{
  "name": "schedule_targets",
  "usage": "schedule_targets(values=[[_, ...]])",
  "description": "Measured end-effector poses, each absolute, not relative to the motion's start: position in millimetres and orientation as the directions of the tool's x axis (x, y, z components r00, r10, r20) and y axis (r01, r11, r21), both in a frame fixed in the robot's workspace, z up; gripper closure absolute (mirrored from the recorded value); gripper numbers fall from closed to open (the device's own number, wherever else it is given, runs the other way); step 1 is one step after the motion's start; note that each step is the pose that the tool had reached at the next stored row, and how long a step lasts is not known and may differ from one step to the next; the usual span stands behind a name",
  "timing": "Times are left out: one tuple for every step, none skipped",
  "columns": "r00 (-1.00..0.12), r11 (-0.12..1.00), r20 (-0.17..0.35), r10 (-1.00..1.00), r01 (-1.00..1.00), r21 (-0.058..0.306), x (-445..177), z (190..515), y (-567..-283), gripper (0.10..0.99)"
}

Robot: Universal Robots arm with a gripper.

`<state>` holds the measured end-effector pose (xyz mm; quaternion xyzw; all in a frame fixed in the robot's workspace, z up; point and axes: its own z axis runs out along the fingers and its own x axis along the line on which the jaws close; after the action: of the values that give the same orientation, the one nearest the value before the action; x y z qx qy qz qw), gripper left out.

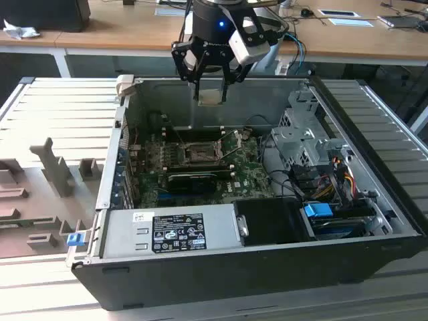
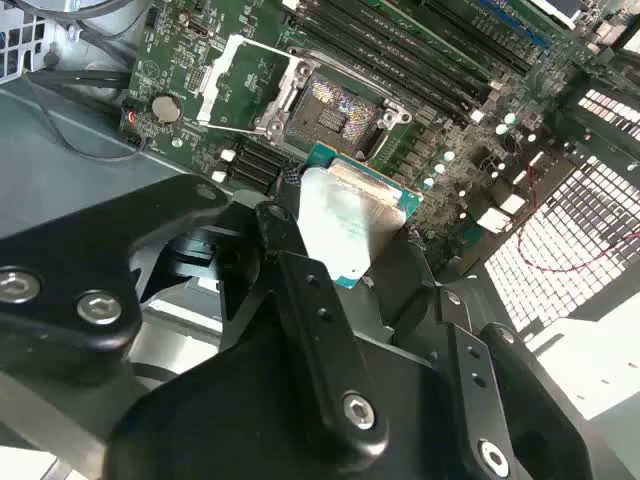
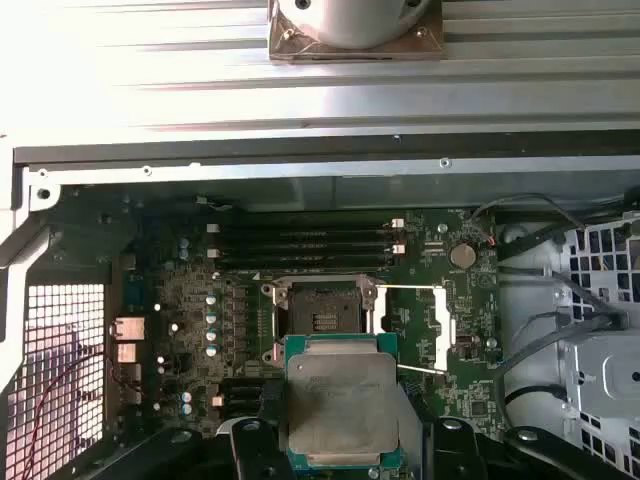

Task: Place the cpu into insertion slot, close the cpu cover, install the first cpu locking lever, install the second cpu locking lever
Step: 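Place the cpu into insertion slot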

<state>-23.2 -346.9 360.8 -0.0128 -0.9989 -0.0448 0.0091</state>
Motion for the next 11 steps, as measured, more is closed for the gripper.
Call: schedule_targets(values=[[-1.0,0.996,0.019,0.025,0.026,0.089,-23.2,360.8,-346.9,0.557],[-0.999,0.996,0.019,0.029,0.03,0.089,-23.1,360.7,-346.9,0.557],[-0.999,0.995,0.019,0.035,0.036,0.089,-23.2,360.8,-346.9,0.557],[-0.999,0.995,0.019,0.04,0.042,0.089,-23.2,360.8,-346.9,0.557],[-0.999,0.995,0.019,0.047,0.048,0.089,-23.2,360.8,-346.9,0.557],[-0.998,0.995,0.019,0.053,0.054,0.089,-23.2,360.8,-346.9,0.557],[-0.998,0.994,0.019,0.064,0.065,0.089,-23.2,360.8,-346.9,0.557],[-0.997,0.993,0.019,0.071,0.072,0.089,-23.2,360.7,-346.9,0.557],[-0.997,0.993,0.019,0.079,0.081,0.089,-23.2,360.8,-346.9,0.557],[-0.996,0.992,0.019,0.086,0.088,0.089,-23.2,360.7,-346.9,0.557],[-0.995,0.991,0.019,0.094,0.096,0.089,-23.2,360.7,-346.9,0.557]])
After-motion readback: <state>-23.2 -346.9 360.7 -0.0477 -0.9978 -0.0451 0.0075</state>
